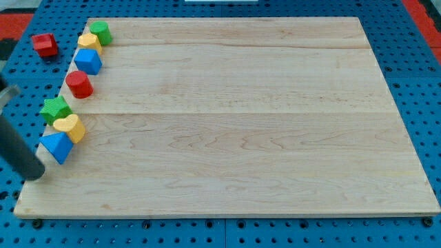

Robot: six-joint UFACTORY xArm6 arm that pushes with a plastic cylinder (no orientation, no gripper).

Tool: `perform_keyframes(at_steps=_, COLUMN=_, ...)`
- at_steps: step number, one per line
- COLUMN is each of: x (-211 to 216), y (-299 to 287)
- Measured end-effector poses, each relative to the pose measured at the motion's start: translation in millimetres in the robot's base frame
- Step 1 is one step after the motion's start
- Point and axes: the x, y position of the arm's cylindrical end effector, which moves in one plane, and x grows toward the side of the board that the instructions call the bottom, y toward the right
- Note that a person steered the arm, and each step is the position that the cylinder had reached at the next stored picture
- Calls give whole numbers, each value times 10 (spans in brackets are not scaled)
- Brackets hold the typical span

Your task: Push the yellow heart left a bit

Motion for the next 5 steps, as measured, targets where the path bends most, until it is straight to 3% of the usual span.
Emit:
perform_keyframes(at_steps=1, x=45, y=514)
perform_keyframes(at_steps=2, x=-794, y=1225)
perform_keyframes(at_steps=3, x=-1004, y=719)
perform_keyframes(at_steps=5, x=-846, y=555)
